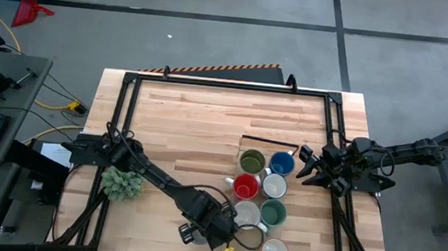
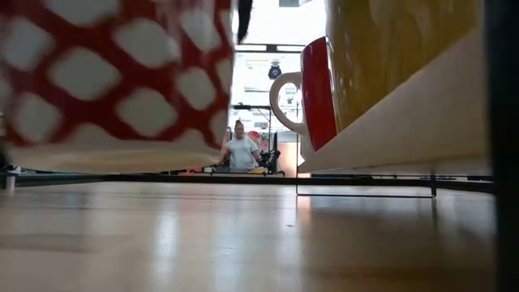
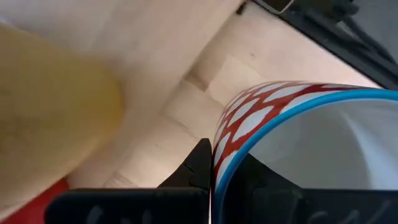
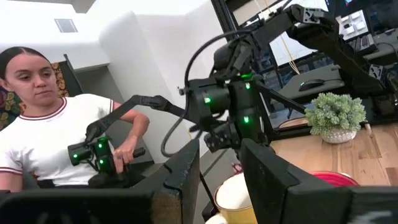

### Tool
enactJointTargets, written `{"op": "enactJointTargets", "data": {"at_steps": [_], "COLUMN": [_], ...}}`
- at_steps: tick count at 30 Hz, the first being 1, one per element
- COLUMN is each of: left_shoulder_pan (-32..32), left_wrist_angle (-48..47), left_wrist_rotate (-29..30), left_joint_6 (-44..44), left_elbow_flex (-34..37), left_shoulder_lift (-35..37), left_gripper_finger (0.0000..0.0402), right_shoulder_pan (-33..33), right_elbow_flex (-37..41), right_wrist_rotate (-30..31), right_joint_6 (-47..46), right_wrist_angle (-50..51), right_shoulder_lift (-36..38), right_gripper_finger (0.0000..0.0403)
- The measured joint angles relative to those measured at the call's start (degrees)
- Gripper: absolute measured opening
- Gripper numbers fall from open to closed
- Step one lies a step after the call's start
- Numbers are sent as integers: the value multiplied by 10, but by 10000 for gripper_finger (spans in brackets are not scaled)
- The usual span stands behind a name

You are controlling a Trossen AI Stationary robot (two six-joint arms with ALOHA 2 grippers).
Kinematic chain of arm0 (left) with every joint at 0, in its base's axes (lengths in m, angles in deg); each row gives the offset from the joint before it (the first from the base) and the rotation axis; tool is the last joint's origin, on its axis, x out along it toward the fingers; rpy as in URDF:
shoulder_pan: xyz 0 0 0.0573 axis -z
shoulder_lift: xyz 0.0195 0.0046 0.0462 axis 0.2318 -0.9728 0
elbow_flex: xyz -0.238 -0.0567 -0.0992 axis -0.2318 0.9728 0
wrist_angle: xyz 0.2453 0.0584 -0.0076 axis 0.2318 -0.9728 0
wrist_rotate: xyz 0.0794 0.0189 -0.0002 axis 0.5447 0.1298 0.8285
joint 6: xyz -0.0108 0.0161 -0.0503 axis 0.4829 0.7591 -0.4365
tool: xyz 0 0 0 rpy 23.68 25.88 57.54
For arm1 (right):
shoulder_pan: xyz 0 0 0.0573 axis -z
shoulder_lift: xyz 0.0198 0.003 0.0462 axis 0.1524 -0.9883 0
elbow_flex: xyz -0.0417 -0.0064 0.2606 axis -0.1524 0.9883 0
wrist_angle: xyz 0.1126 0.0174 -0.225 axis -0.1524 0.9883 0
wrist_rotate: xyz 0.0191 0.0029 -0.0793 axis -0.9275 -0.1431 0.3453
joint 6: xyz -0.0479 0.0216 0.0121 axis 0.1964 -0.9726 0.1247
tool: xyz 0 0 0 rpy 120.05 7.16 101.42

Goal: Place coffee mugs
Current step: Put the red and white mug on the shelf

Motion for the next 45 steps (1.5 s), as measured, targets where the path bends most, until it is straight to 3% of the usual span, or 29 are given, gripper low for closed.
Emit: {"op": "enactJointTargets", "data": {"at_steps": [13,31,39,45], "left_shoulder_pan": [5,10,17,15], "left_wrist_angle": [0,21,-38,-19], "left_wrist_rotate": [23,6,-11,-5], "left_joint_6": [-24,-69,-97,-95], "left_elbow_flex": [30,30,36,32], "left_shoulder_lift": [1,-7,-17,-11], "left_gripper_finger": [9,9,9,9], "right_shoulder_pan": [0,0,0,0], "right_elbow_flex": [0,0,0,0], "right_wrist_rotate": [-7,-6,-7,-7], "right_joint_6": [-2,-2,-2,-2], "right_wrist_angle": [1,3,5,5], "right_shoulder_lift": [1,1,1,1], "right_gripper_finger": [108,108,108,108]}}
